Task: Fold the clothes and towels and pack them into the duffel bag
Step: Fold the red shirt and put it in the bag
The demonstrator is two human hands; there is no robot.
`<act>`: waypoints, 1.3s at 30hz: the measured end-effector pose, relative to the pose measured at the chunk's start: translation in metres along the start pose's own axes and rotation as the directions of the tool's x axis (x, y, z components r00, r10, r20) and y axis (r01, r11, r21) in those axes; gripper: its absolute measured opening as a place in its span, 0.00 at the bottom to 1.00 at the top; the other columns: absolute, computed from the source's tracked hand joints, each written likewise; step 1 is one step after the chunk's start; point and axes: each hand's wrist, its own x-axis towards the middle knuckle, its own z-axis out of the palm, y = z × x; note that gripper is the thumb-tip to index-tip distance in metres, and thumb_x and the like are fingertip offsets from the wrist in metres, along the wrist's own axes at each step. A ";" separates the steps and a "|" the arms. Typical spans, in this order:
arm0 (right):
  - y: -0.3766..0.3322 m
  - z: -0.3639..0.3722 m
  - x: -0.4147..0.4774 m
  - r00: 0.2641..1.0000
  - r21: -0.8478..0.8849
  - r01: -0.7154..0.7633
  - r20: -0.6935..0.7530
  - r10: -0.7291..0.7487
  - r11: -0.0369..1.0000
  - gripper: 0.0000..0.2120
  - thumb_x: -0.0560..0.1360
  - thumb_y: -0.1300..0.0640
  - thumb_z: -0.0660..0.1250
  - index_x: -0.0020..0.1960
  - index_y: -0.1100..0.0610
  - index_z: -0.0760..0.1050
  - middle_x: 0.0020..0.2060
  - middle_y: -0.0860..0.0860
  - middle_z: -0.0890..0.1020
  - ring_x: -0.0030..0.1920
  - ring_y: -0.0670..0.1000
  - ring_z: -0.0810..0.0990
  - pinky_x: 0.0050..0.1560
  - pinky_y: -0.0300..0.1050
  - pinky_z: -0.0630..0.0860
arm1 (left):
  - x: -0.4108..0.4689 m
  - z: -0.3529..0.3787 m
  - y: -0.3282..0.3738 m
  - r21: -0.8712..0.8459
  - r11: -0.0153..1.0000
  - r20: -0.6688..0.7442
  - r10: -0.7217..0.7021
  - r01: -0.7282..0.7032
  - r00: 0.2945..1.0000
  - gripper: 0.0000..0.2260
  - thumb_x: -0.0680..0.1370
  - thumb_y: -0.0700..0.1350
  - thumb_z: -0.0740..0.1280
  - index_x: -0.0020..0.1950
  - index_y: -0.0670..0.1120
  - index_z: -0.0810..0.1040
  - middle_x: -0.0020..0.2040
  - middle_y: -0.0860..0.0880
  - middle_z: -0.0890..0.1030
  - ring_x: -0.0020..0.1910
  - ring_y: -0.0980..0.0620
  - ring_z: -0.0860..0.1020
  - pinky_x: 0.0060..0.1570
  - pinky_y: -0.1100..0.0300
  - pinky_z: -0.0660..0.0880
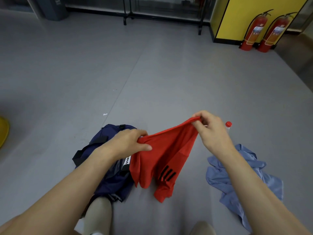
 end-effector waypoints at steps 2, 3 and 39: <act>0.004 -0.011 -0.001 1.000 0.023 -0.021 0.002 0.021 1.000 0.06 0.77 0.60 0.69 0.44 0.51 0.79 0.35 0.48 0.81 0.36 0.47 0.77 0.40 0.44 0.73 | -0.001 -0.003 -0.010 0.001 0.998 -0.036 -0.060 0.060 0.998 0.20 0.71 0.65 0.71 0.59 0.61 0.75 0.45 0.58 0.82 0.47 0.57 0.79 0.50 0.55 0.76; 0.006 -0.014 -0.002 0.999 0.004 -0.032 0.017 0.032 0.999 0.06 0.76 0.60 0.69 0.44 0.51 0.79 0.35 0.48 0.82 0.36 0.47 0.77 0.41 0.44 0.73 | -0.001 -0.004 -0.012 0.004 0.998 -0.061 -0.066 0.066 0.996 0.22 0.71 0.66 0.71 0.62 0.62 0.74 0.48 0.57 0.82 0.49 0.55 0.79 0.52 0.55 0.76; 0.053 -0.015 0.019 0.960 -0.492 -0.217 0.048 0.275 0.843 0.05 0.78 0.55 0.67 0.48 0.56 0.79 0.43 0.55 0.84 0.52 0.62 0.80 0.47 0.49 0.71 | 0.061 0.007 -0.023 -0.093 0.987 -0.417 -0.160 0.134 0.895 0.04 0.78 0.44 0.69 0.52 0.50 0.78 0.41 0.55 0.79 0.47 0.48 0.79 0.43 0.56 0.68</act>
